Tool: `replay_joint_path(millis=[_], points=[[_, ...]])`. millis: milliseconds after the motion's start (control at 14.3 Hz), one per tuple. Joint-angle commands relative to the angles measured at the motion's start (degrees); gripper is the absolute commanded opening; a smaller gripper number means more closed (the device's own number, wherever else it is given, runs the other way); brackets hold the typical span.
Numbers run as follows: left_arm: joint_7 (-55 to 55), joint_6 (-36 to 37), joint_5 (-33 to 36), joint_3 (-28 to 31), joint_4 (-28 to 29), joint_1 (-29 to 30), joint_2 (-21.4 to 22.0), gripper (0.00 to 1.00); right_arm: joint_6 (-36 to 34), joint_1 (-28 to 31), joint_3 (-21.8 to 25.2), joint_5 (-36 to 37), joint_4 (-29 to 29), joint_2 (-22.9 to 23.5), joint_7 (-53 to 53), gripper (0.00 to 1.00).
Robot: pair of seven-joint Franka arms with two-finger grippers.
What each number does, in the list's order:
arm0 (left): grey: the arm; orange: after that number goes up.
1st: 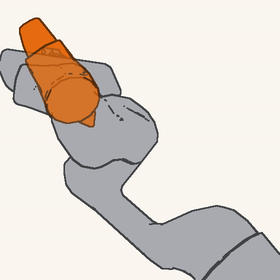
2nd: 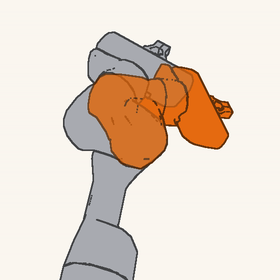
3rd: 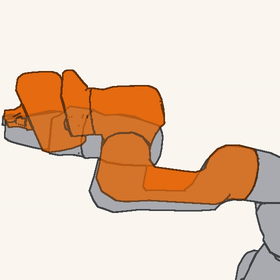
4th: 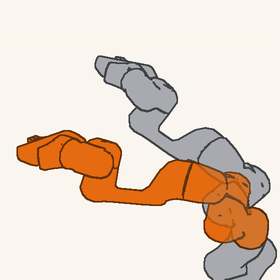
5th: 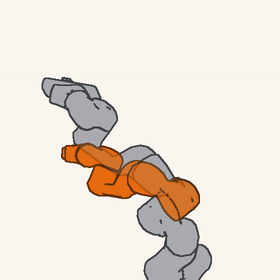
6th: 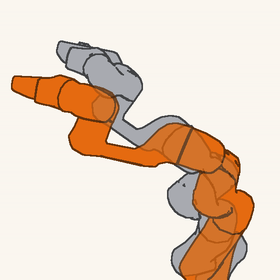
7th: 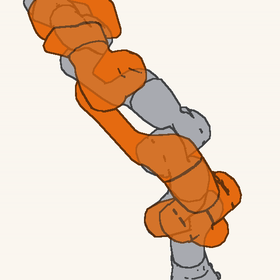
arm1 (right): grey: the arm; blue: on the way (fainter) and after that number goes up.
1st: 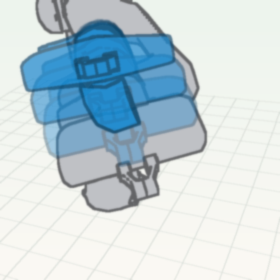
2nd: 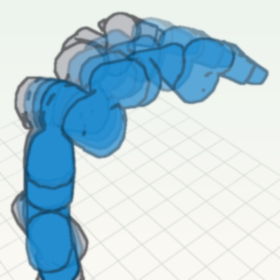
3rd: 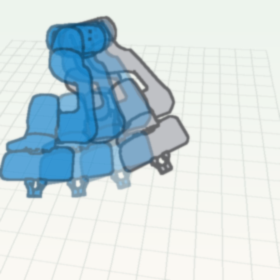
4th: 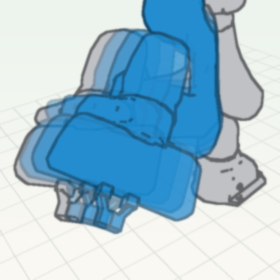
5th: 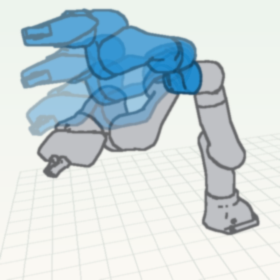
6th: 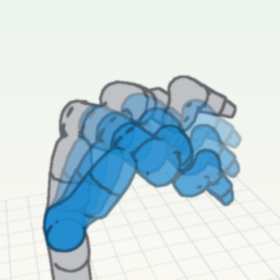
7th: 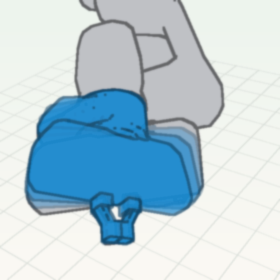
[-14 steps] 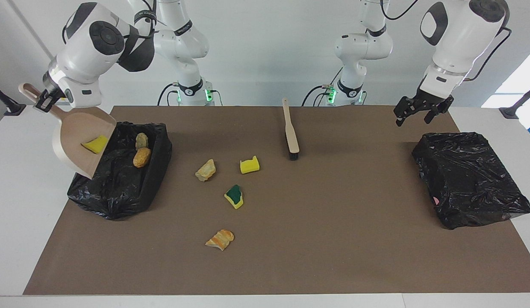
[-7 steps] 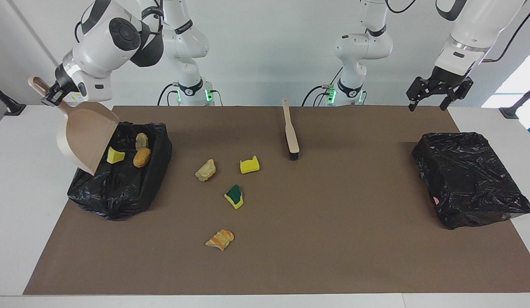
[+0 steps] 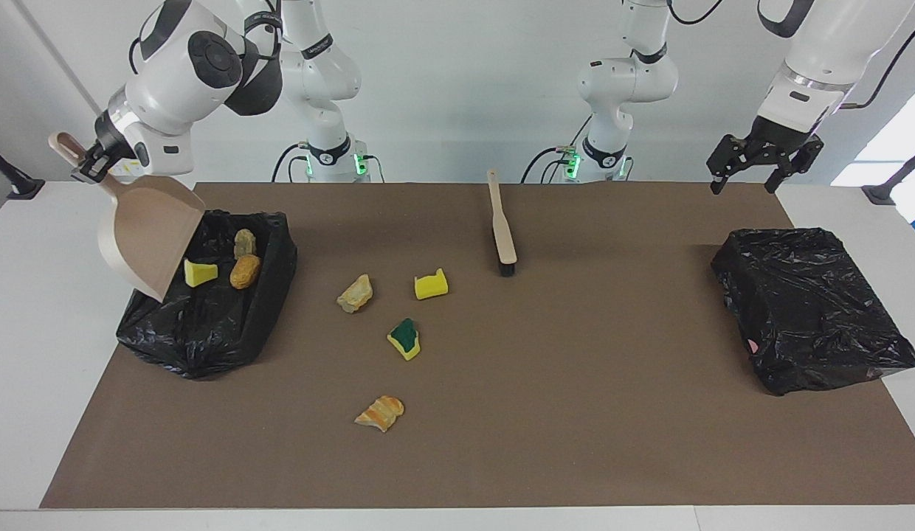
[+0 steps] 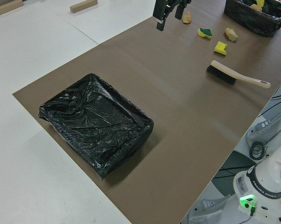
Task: Sweep and dump trash in bin
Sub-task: 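Shake the tilted dustpan over the bag with the right gripper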
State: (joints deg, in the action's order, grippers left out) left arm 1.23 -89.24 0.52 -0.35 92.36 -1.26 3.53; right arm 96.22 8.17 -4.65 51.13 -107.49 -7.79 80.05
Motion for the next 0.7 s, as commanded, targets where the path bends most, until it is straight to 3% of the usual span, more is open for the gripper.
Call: replay_joint_path(millis=[0,490,630], points=[[0.9,1.7,0.4,-0.4,-1.4,-0.1,-0.6,1.00,0.6,3.3,0.0,-7.5,2.1,0.1,2.2,0.00],[1.1,1.0,0.4,-0.9,1.1,-0.5,1.1,1.00,0.8,8.2,0.1,-33.0,4.6,1.7,0.9,0.00],[1.1,0.7,0.4,-0.9,1.1,-0.4,1.0,1.00,0.3,8.7,0.2,-37.8,4.2,1.5,-4.0,0.00]])
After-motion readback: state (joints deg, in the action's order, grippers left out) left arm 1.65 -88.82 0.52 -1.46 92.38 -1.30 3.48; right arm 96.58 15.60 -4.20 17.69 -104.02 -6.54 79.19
